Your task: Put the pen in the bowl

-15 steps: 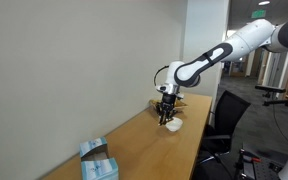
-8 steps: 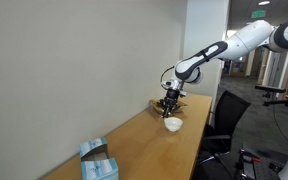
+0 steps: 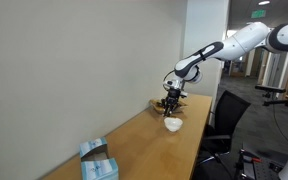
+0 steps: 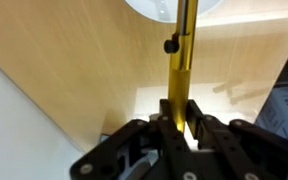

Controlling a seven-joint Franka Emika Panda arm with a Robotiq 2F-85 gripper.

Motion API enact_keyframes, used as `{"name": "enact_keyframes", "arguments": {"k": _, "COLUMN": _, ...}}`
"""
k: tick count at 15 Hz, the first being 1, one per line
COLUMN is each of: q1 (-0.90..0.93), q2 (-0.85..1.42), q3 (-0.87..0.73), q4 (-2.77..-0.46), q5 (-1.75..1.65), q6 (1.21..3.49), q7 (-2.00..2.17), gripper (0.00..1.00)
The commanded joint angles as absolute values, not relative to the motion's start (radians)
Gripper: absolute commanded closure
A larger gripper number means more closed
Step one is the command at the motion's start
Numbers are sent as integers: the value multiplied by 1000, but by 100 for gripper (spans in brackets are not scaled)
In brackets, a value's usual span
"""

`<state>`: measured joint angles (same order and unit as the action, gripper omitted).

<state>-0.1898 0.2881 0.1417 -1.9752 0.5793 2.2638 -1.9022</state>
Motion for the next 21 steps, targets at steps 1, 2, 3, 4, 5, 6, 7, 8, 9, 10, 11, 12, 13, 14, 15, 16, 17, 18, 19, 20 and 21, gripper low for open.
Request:
{"name": "enact_keyframes", "arguments": {"k": 1, "q1": -198, "q2": 329, "q3": 122, "q4": -1926, "q5": 631, "q6": 2222, "q7": -1940, "gripper": 94}}
{"name": "enact_keyframes", "arguments": {"k": 2, "q1": -200, "q2": 342, "q3": 121, "q4": -1918, "q5": 640, "q6": 2225, "q7": -1940, "gripper": 94}}
{"name": "enact_keyframes", "arguments": {"k": 3, "q1": -205, "q2": 357, "q3": 123, "q4": -1906, "q5": 647, "q6": 2219, "q7": -1941, "gripper": 94}}
{"name": "enact_keyframes", "arguments": {"k": 4, "q1": -207, "q2": 372, "q3": 123, "q4": -1896, "q5": 650, "q6": 2218, "q7": -1936, "gripper": 94}}
{"name": "enact_keyframes", "arguments": {"k": 5, "q1": -208, "q2": 386, "q3": 124, "q4": -1889, "q5": 648, "q6": 2222, "q7": -1930, "gripper": 94}}
{"name": "enact_keyframes", "arguments": {"k": 6, "q1": -209, "q2": 400, "q3": 124, "q4": -1881, "q5": 646, "q6": 2225, "q7": -1925, "gripper": 94}}
{"name": "enact_keyframes", "arguments": {"k": 7, "q1": -212, "q2": 414, "q3": 125, "q4": -1873, "q5": 644, "q6": 2224, "q7": -1926, "gripper": 94}}
{"name": "enact_keyframes", "arguments": {"k": 8, "q1": -214, "q2": 427, "q3": 126, "q4": -1865, "q5": 640, "q6": 2226, "q7": -1923, "gripper": 94}}
{"name": "enact_keyframes", "arguments": {"k": 9, "q1": -216, "q2": 437, "q3": 127, "q4": -1861, "q5": 636, "q6": 2229, "q7": -1921, "gripper": 94}}
{"name": "enact_keyframes", "arguments": {"k": 10, "q1": -218, "q2": 446, "q3": 127, "q4": -1857, "q5": 635, "q6": 2232, "q7": -1917, "gripper": 94}}
{"name": "enact_keyframes", "arguments": {"k": 11, "q1": -221, "q2": 451, "q3": 128, "q4": -1855, "q5": 634, "q6": 2235, "q7": -1917, "gripper": 58}}
{"name": "enact_keyframes", "arguments": {"k": 12, "q1": -220, "q2": 453, "q3": 127, "q4": -1856, "q5": 624, "q6": 2242, "q7": -1917, "gripper": 51}}
{"name": "enact_keyframes", "arguments": {"k": 13, "q1": -220, "q2": 450, "q3": 127, "q4": -1861, "q5": 621, "q6": 2249, "q7": -1915, "gripper": 45}}
{"name": "enact_keyframes", "arguments": {"k": 14, "q1": -219, "q2": 447, "q3": 126, "q4": -1863, "q5": 619, "q6": 2252, "q7": -1910, "gripper": 37}}
{"name": "enact_keyframes", "arguments": {"k": 15, "q1": -212, "q2": 433, "q3": 122, "q4": -1875, "q5": 610, "q6": 2268, "q7": -1903, "gripper": 31}}
{"name": "enact_keyframes", "arguments": {"k": 16, "q1": -195, "q2": 416, "q3": 110, "q4": -1892, "q5": 584, "q6": 2293, "q7": -1865, "gripper": 23}}
{"name": "enact_keyframes", "arguments": {"k": 17, "q1": -178, "q2": 394, "q3": 101, "q4": -1910, "q5": 553, "q6": 2306, "q7": -1818, "gripper": 15}}
{"name": "enact_keyframes", "arguments": {"k": 18, "q1": -157, "q2": 366, "q3": 92, "q4": -1936, "q5": 514, "q6": 2335, "q7": -1768, "gripper": 8}}
{"name": "enact_keyframes", "arguments": {"k": 19, "q1": -132, "q2": 340, "q3": 79, "q4": -1957, "q5": 457, "q6": 2347, "q7": -1687, "gripper": 0}}
{"name": "enact_keyframes", "arguments": {"k": 20, "q1": -107, "q2": 305, "q3": 70, "q4": -1985, "q5": 395, "q6": 2350, "q7": -1603, "gripper": 0}}
{"name": "enact_keyframes", "arguments": {"k": 21, "q1": -85, "q2": 269, "q3": 65, "q4": -2013, "q5": 338, "q6": 2354, "q7": -1522, "gripper": 0}}
